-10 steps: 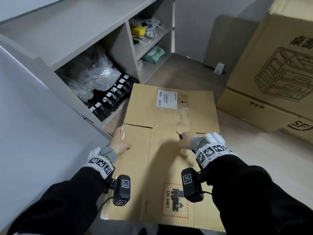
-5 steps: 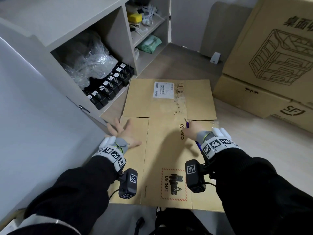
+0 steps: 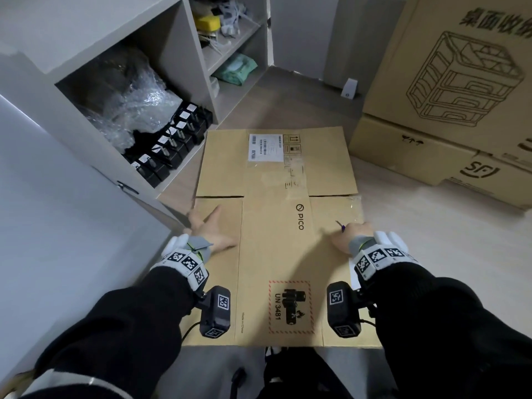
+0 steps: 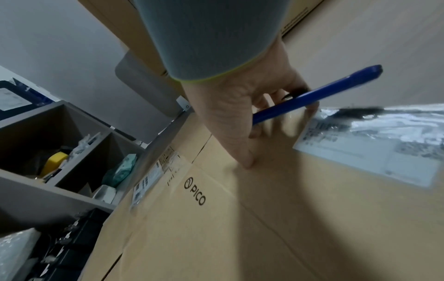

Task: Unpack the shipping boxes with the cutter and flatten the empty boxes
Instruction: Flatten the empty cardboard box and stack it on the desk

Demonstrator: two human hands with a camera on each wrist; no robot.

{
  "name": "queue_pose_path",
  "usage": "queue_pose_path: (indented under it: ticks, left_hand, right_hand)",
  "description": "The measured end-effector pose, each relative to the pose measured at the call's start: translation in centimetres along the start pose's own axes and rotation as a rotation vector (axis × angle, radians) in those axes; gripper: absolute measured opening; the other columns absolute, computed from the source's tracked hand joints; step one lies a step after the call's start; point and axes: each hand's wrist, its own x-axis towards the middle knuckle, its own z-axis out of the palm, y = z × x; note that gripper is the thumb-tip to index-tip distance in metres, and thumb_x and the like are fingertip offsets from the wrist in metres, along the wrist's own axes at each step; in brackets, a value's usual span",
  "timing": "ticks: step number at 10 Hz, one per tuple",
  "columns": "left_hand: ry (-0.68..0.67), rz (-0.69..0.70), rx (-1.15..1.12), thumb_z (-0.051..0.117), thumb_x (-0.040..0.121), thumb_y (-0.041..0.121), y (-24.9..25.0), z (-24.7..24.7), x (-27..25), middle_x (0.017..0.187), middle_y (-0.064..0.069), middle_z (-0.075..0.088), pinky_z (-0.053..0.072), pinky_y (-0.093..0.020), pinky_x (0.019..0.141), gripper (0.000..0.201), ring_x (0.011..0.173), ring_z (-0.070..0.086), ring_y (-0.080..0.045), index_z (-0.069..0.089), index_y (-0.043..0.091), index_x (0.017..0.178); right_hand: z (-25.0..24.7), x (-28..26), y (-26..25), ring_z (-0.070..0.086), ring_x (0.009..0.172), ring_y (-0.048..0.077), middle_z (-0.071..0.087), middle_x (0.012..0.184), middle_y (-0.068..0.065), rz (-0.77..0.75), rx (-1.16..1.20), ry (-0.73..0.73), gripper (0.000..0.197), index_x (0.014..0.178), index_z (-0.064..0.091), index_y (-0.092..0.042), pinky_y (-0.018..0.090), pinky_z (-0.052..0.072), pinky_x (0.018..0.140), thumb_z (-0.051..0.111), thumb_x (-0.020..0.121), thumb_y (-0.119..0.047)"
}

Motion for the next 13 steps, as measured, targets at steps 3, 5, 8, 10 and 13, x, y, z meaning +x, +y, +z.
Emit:
queue_pose_path:
  ticks: [3, 5, 8, 10, 13]
  left_hand:
    - [0.130, 0.051, -0.059, 0.080, 0.068, 0.026, 1.3, -4.2, 0.0, 0.151, 0.000, -0.005, 0.032, -0.036, 0.105, 0.091, 0.124, 0.019, -0.032, 0.032, 0.042, 0.144]
    - [0.102, 0.045, 0.003, 0.078, 0.066, 0.022, 1.0, -3.1, 0.4, 0.150, 0.003, -0.010, 0.035, -0.036, 0.094, 0.097, 0.122, 0.021, -0.030, 0.026, 0.045, 0.145]
    - [0.055, 0.052, 0.064, 0.075, 0.064, 0.028, 1.3, -2.7, 0.7, 0.149, 0.006, -0.016, 0.037, -0.039, 0.090, 0.099, 0.120, 0.021, -0.032, 0.019, 0.050, 0.143]
    - [0.039, 0.122, 0.182, 0.076, 0.065, 0.034, 2.2, -2.9, 1.0, 0.151, 0.006, -0.014, 0.033, -0.042, 0.094, 0.099, 0.122, 0.023, -0.033, 0.016, 0.053, 0.142]
    - [0.130, 0.179, 0.248, 0.073, 0.072, 0.027, 6.2, -5.3, 5.5, 0.154, 0.001, -0.007, 0.029, -0.048, 0.103, 0.086, 0.127, 0.021, -0.034, 0.028, 0.045, 0.143]
  right_hand:
    - [-0.2, 0.0, -0.4, 0.035, 0.061, 0.008, 0.037, 0.074, -0.005, -0.021, 0.221, -0.123, 0.059, 0.130, 0.053, -0.005, 0.016, 0.027, 0.049, 0.076, 0.079, -0.026]
    - [-2.3, 0.7, -0.4, 0.030, 0.058, 0.006, 0.035, 0.071, -0.005, -0.035, 0.188, -0.145, 0.058, 0.133, 0.050, -0.003, 0.018, 0.026, 0.049, 0.074, 0.081, -0.016]
    - [-3.5, 1.6, 0.0, 0.039, 0.092, 0.021, 0.043, 0.102, 0.007, -0.027, -0.005, -0.150, 0.060, 0.127, 0.055, -0.006, 0.028, 0.036, 0.059, 0.080, 0.075, -0.022]
    - [-1.6, 0.8, 2.0, 0.049, 0.088, 0.026, 0.051, 0.083, 0.003, 0.060, 0.019, -0.222, 0.064, 0.124, 0.058, -0.006, 0.036, 0.048, 0.072, 0.083, 0.070, -0.030]
    - [-2.5, 2.1, 0.1, 0.056, 0.096, 0.023, 0.056, 0.106, 0.010, 0.007, 0.166, -0.092, 0.041, 0.107, 0.053, -0.007, 0.027, 0.045, 0.067, 0.072, 0.082, -0.034]
